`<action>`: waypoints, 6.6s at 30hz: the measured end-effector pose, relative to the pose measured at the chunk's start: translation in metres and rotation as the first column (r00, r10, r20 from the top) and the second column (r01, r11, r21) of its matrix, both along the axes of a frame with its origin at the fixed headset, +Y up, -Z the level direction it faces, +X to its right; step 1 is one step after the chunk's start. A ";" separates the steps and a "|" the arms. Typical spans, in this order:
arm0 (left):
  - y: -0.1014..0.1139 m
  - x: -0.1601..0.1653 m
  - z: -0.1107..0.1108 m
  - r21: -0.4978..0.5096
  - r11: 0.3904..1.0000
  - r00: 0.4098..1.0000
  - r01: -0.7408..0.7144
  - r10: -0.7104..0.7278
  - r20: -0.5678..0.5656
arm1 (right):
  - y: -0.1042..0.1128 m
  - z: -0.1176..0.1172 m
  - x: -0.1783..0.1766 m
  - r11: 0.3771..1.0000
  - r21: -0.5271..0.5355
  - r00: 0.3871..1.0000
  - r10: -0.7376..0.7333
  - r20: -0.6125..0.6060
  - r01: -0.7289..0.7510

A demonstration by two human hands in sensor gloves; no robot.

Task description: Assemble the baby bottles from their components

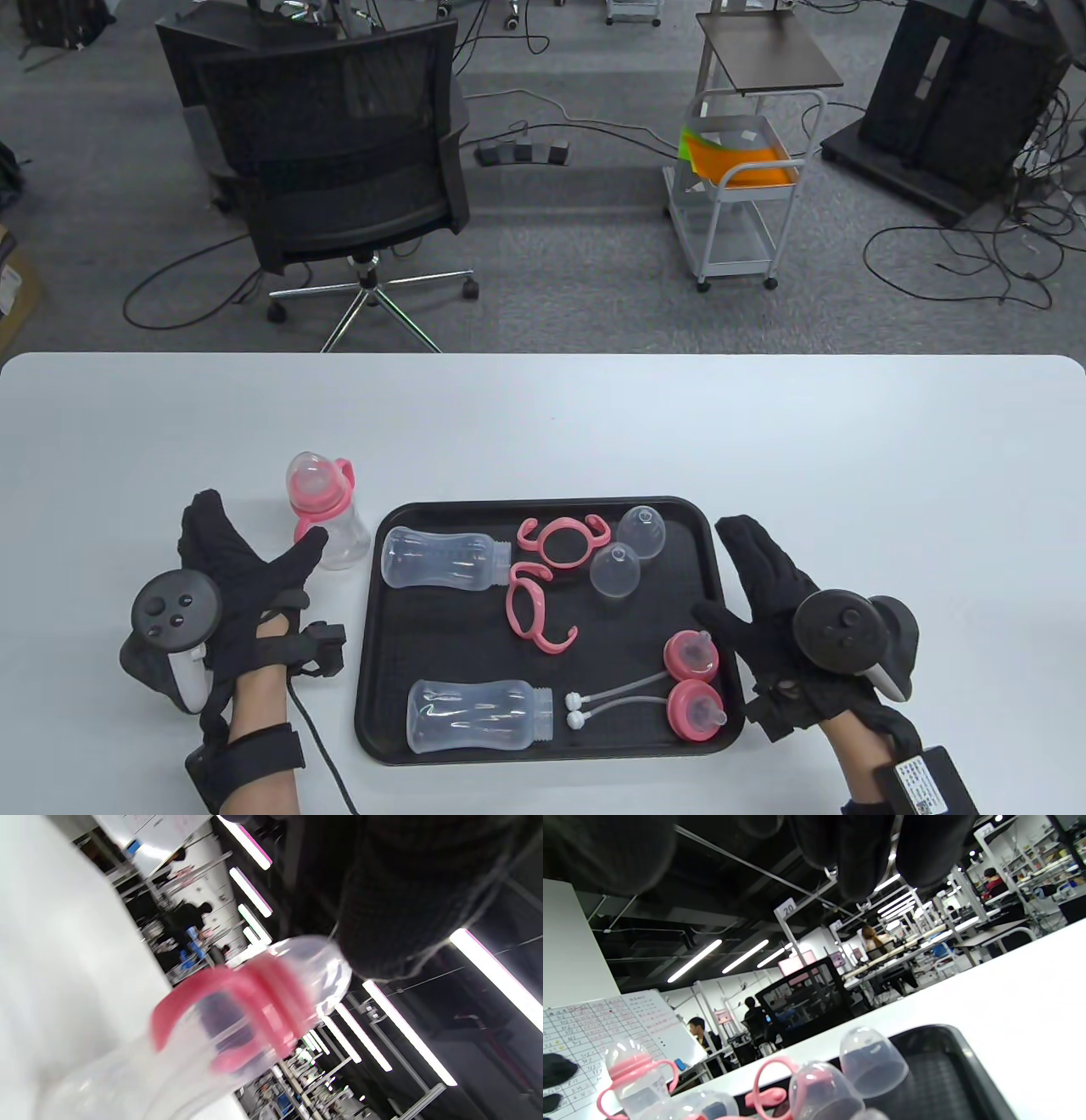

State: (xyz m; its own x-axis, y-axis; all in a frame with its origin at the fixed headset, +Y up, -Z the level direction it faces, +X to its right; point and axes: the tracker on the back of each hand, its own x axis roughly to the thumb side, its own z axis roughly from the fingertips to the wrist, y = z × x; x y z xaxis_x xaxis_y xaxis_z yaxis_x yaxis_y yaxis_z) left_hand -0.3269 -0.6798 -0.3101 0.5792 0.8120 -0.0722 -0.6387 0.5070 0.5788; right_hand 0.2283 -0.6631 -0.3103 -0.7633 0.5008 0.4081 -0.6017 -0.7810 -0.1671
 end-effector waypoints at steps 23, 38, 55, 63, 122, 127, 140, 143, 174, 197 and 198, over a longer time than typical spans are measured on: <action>-0.007 0.197 0.014 -0.153 0.383 0.275 0.911 -0.290 0.917 | 0.002 -0.003 0.013 0.997 -0.023 0.997 -0.069 0.037 0.070; -0.045 0.201 0.002 -0.212 0.239 0.261 0.948 -0.197 0.945 | -0.001 -0.004 0.010 0.998 -0.047 0.999 -0.046 0.019 0.047; 0.027 0.189 0.013 -0.050 0.630 0.307 0.775 -0.307 0.901 | 0.007 -0.003 0.017 0.975 -0.063 0.976 -0.215 -0.028 0.213; 0.065 0.198 0.016 0.077 0.809 0.442 0.582 -0.395 0.805 | 0.011 -0.001 0.024 0.913 -0.111 0.911 -0.402 -0.087 0.392; -0.027 0.253 -0.024 -0.479 0.642 0.798 0.599 -0.426 0.426 | 0.008 -0.006 0.049 0.786 -0.159 0.800 -0.600 0.034 0.597; -0.036 0.251 -0.030 -0.515 0.662 0.828 0.545 -0.328 0.455 | 0.005 -0.007 0.048 0.790 -0.170 0.806 -0.591 0.041 0.588; -0.026 0.234 -0.027 -0.498 0.754 0.874 0.428 -0.205 0.440 | -0.001 -0.010 0.045 0.793 -0.201 0.814 -0.579 0.044 0.575; -0.020 0.227 -0.025 -0.503 0.774 0.876 0.385 -0.133 0.464 | -0.001 -0.010 0.045 0.795 -0.203 0.816 -0.577 0.041 0.572; 0.029 0.209 -0.003 -0.135 0.974 0.453 -0.183 0.205 0.868 | 0.022 0.011 0.011 0.937 -0.068 0.928 -0.350 -0.126 0.344; 0.046 0.259 0.025 0.170 0.969 0.334 -0.179 -0.103 0.937 | 0.026 0.023 -0.022 0.995 -0.056 0.966 -0.089 -0.244 0.078; 0.046 0.258 0.025 0.166 0.967 0.302 -0.193 -0.102 0.948 | 0.026 0.023 -0.022 0.996 -0.058 0.966 -0.085 -0.245 0.073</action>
State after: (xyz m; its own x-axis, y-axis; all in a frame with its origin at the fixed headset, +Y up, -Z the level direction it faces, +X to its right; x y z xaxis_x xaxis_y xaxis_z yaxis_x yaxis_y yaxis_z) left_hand -0.0684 -0.6334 -0.2851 0.0852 0.7431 0.6637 -0.8312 0.4204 -0.3640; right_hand 0.2067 -0.6370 -0.2877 -0.5989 0.5789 0.5533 -0.6798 -0.7328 0.0309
